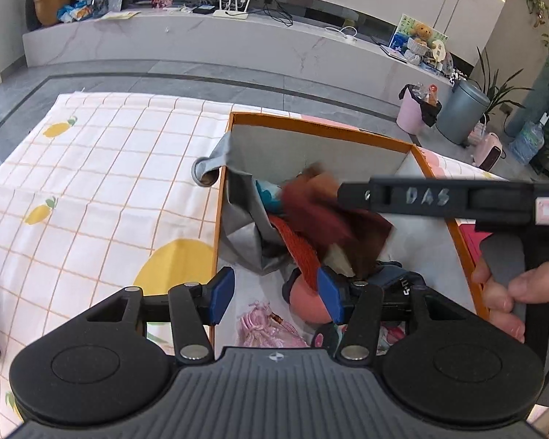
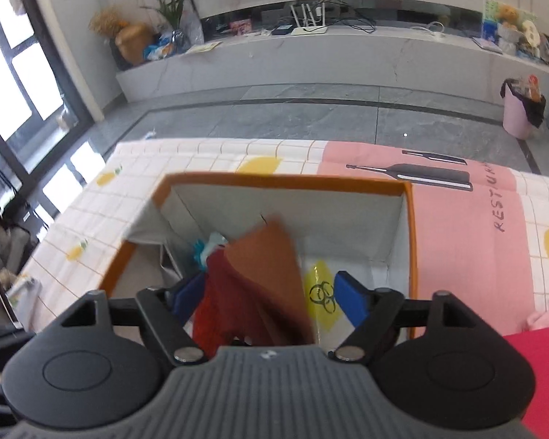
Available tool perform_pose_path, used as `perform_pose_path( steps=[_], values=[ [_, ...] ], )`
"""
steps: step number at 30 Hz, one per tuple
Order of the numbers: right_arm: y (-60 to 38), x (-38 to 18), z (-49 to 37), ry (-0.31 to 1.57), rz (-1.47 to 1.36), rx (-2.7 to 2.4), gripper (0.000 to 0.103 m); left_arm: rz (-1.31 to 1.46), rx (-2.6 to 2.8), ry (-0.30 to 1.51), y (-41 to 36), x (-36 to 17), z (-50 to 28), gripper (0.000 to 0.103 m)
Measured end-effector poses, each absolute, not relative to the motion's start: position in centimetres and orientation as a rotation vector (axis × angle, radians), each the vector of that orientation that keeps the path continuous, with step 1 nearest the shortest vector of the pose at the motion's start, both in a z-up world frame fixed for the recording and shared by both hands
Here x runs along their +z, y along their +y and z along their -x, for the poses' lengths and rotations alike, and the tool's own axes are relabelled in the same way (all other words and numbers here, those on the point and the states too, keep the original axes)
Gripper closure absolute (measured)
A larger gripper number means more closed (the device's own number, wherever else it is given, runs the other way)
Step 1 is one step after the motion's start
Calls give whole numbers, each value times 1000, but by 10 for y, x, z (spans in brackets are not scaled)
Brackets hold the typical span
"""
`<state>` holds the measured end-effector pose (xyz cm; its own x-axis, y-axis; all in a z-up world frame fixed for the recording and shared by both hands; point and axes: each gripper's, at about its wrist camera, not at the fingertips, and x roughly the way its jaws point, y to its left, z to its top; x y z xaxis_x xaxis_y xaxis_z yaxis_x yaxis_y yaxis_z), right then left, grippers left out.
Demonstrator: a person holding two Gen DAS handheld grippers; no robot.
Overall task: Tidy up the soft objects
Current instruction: 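Open both tools to drop the dinosaur plush and brown felt into the box, then move both tools back over the table toward the pink cloth and white packet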
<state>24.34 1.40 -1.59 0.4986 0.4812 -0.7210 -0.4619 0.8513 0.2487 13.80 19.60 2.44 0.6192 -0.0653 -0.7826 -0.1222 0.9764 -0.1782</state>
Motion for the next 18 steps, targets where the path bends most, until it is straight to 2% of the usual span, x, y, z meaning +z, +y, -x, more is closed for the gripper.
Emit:
perform_pose_path(
  steps=[1,6,18],
  values=[
    [13,-14,-243,883,-24,566,15,230,34,905,196,25,-136,41],
    [13,-10,-238,874,11,565,4,244,47,915,194,28,-132,41],
    [-3,8,-226,866,6,523,3,233,87,904,189,46,-122,41]
  ],
)
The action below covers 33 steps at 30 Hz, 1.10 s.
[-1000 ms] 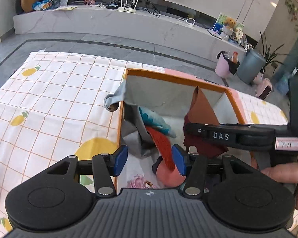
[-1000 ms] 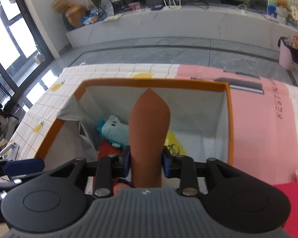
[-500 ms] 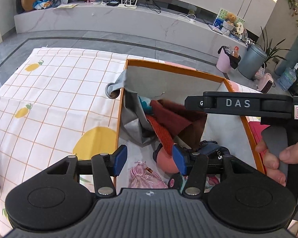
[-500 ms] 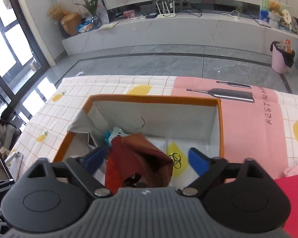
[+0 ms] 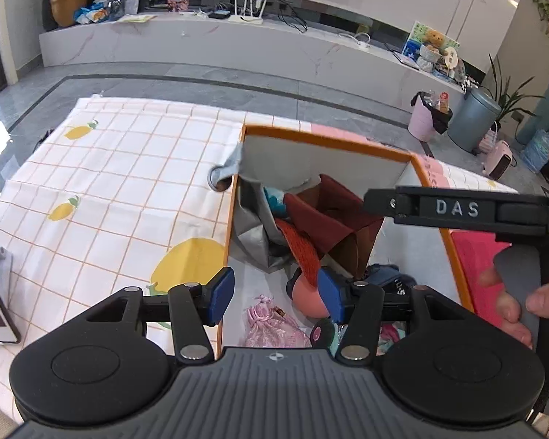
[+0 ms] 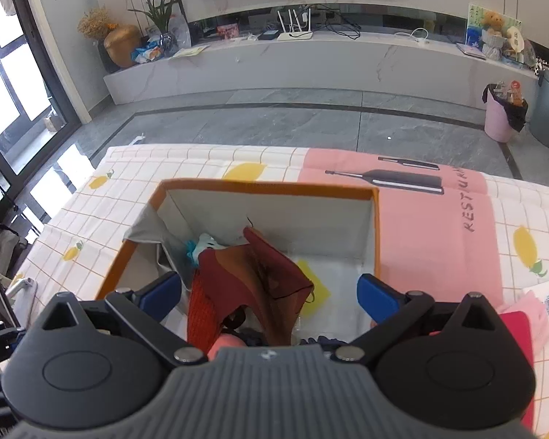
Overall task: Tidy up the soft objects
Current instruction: 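Move both tools back over the table toward the pink cloth and white packet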
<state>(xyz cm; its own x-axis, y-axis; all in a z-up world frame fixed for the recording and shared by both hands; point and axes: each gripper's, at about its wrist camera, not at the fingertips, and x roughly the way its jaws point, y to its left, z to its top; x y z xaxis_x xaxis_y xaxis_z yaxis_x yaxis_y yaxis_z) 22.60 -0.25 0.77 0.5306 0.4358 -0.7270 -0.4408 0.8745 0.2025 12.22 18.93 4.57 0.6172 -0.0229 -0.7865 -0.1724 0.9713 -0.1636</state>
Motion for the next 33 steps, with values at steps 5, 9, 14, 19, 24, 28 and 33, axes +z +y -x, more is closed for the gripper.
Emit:
perform_pose_path(
  steps=[5,9,14,19,24,28,33],
  values=[
    [-17,27,-217,862,26,514,3,225,77,890,184,64,-118,41],
    [-36,43,-195,856,71,502,3,129,91,865,165,82,-102,41],
    [-70,51,-141,788,196,457,3,99,60,798,134,82,-64,41],
    [-126,42,-96,715,203,454,3,72,2,731,90,70,-27,41],
    [-184,24,-77,725,173,374,3,111,-93,677,49,59,-6,41],
    [-223,-2,-80,750,217,277,3,43,-152,643,11,51,4,41],
    [-268,-37,-109,835,105,226,3,-15,-238,617,-31,31,8,41]
  ],
)
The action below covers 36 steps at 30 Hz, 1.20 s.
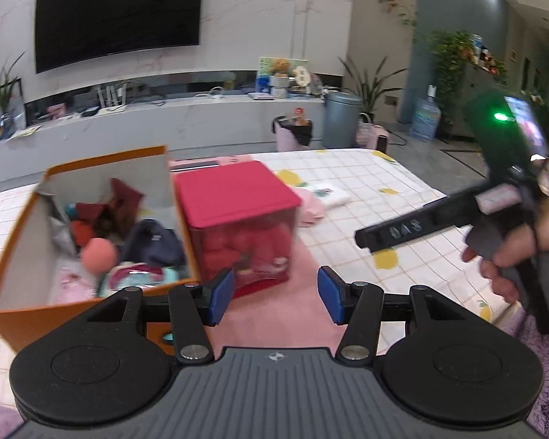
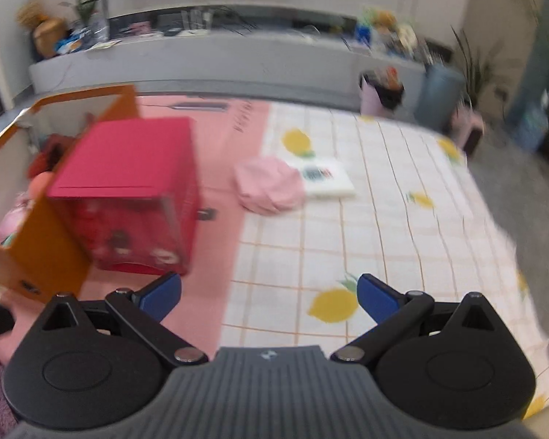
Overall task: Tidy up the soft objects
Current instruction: 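Move both tools back over the table toward the pink cloth and white packet, then grasp the pink cloth with the right tool while the left tool grasps the white QR-code packet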
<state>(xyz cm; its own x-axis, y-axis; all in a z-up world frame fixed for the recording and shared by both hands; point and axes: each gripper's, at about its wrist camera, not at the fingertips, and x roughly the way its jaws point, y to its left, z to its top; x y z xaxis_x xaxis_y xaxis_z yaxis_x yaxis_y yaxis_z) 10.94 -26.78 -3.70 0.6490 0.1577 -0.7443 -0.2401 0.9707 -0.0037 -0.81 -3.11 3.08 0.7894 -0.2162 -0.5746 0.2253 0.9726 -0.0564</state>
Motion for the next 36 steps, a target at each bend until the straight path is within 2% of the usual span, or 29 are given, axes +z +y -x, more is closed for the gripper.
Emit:
perform_pose_path(
  steps=[7,18,21,26,29,30,31,32,33,36],
  values=[
    [-294,-66,-153,833,-42,230,3,-45,-284,601,-67,0,2,41],
    [-263,-96,-222,667,39,341,3,-66,-321,688,-76,-41,-4,41],
    [-251,-109,-245,678,81,293,3,-40,-317,726,-70,-48,-6,41],
    [-250,-121,-284,733,-2,209,3,-4,-327,760,-62,-52,-7,41],
    [-244,-124,-291,679,45,206,3,-1,-328,764,-61,-53,-12,41],
    [-242,-124,-291,660,66,229,6,0,-328,766,-61,-53,-13,41],
    [-239,-126,-289,648,95,252,20,0,-328,769,-62,-54,-14,41],
    [-236,-128,-287,648,127,273,27,2,-325,771,-61,-54,-15,41],
    [-235,-130,-289,671,150,283,39,2,-322,773,-61,-54,-15,41],
    [-244,-132,-286,691,126,291,59,-2,-314,778,-64,-53,-17,41]
  ],
)
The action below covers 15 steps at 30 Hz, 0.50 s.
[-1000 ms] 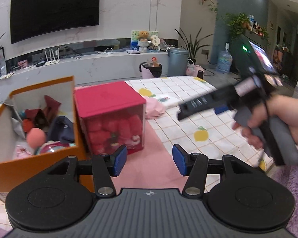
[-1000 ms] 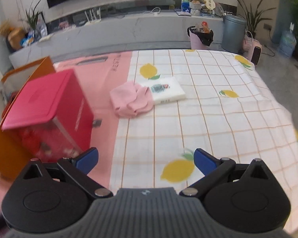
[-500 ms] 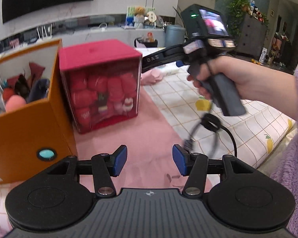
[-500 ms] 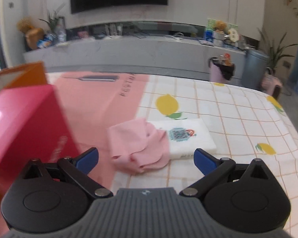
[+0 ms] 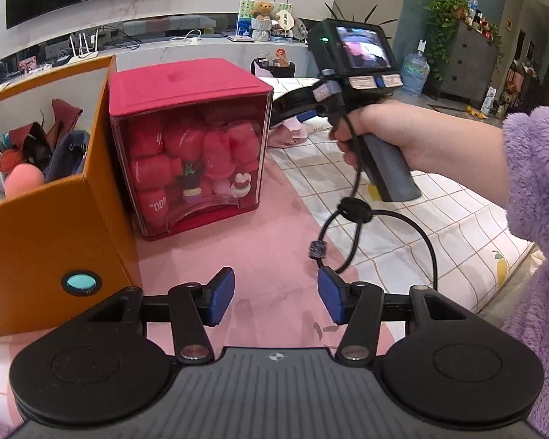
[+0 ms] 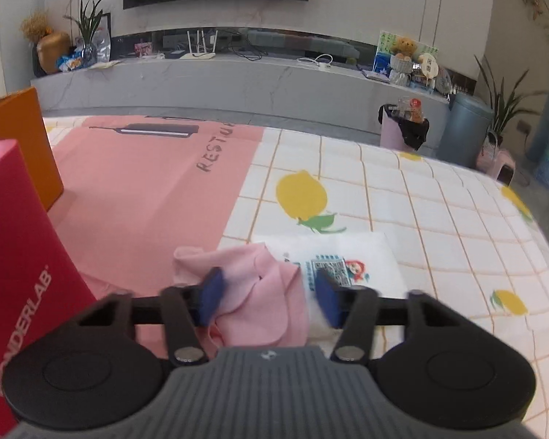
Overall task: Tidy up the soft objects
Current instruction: 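Grasp the pink cloth with the right tool while the left tool grasps the white QR-code packet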
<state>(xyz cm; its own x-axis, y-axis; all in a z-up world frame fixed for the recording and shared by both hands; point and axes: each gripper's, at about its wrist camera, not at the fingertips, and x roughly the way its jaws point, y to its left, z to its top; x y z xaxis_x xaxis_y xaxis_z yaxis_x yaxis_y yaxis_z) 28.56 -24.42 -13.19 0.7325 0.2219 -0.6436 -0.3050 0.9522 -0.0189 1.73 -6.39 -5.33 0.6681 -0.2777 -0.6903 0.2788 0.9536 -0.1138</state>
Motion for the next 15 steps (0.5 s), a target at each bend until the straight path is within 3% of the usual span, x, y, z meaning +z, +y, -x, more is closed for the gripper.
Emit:
perform_pose_path(
  steps=[1,2,12,15],
  values=[
    [-250,-131,-284,700,114,302,71,-8,-313,779,-65,-52,-17,41],
    [-255,-130,-283,714,116,317,75,-12,-310,774,-65,-50,-17,41],
    [-285,-119,-239,931,141,371,91,9,-284,742,-69,-32,-9,41],
    [-293,-113,-225,993,141,368,103,-10,-265,723,-70,-22,-12,41]
  ],
)
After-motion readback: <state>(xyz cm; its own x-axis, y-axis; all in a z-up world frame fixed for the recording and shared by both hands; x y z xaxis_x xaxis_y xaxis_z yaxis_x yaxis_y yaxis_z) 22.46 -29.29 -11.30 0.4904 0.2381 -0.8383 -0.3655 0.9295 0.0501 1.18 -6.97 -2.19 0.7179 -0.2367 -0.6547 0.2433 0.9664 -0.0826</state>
